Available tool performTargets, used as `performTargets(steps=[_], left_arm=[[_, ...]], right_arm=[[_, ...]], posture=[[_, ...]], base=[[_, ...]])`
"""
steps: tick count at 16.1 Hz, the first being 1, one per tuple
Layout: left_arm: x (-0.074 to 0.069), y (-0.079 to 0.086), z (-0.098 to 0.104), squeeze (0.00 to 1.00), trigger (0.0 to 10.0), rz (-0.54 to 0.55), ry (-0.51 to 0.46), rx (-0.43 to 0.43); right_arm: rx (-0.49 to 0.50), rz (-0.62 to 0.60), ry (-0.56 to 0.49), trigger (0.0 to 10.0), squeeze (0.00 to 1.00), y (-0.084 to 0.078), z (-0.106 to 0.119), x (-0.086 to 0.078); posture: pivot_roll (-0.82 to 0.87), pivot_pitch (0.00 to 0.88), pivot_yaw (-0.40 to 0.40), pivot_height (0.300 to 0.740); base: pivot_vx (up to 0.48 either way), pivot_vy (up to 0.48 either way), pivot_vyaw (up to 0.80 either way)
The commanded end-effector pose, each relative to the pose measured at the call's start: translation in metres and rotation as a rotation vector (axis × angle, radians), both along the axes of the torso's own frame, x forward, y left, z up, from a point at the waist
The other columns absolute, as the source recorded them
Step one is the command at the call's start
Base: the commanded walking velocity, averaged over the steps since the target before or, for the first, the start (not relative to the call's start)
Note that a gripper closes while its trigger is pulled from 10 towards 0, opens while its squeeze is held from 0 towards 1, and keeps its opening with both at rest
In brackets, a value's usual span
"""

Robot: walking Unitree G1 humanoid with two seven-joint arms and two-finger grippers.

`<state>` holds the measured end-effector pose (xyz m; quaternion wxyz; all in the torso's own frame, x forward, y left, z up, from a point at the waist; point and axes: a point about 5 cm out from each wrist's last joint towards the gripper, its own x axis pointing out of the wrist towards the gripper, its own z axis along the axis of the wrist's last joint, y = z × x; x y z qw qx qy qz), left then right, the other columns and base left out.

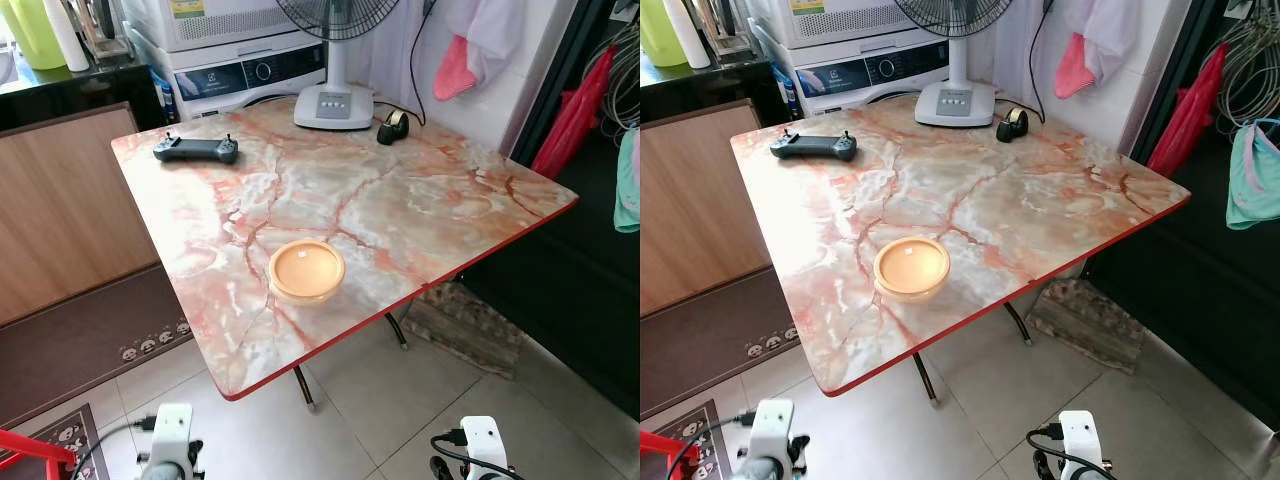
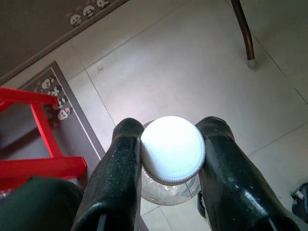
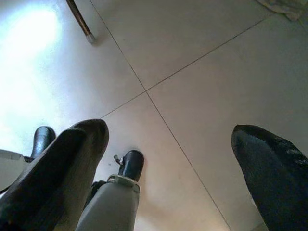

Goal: Restocking fridge

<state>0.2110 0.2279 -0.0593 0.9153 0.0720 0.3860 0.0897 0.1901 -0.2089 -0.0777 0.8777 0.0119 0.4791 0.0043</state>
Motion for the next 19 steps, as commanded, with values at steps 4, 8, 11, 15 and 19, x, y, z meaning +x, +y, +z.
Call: performTargets(steps=[4,8,11,15,19], left_arm=[[-0.011,-0.006,-0.008,0.00,10.0,0.024,0.026,-0.011],[-0.013,-0.006,-0.009,0.00,10.0,0.059,0.028,-0.032],[-0.017,-0.005,-0.011,0.00,10.0,0.064,0.049,-0.031],[-0.013,-0.008,-0.010,0.00,10.0,0.079,0.038,-0.037],[-0.016,-0.011,-0.013,0.00,10.0,0.080,0.059,-0.046]], right_arm=[[-0.002,-0.020,-0.005,10.0,0.00,-0.001,-0.001,-0.003],[-0.003,-0.015,-0.003,10.0,0.00,-0.001,-0.001,-0.003],[-0.004,-0.014,-0.004,10.0,0.00,-0.001,-0.001,-0.003],[-0.006,-0.010,-0.007,10.0,0.00,-0.001,0.000,0.000],[-0.006,-0.003,-0.005,10.0,0.00,-0.001,0.000,0.000]], posture=[[0.09,0.000,-0.025,0.740],[0.09,0.000,-0.027,0.740],[0.09,0.000,-0.035,0.740],[0.10,0.000,-0.040,0.740],[0.10,0.000,-0.041,0.740]], base=[[0.000,0.000,0.00],[0.000,0.000,0.00],[0.000,0.000,0.00],[0.000,0.000,0.00],[0.000,0.000,0.00]])
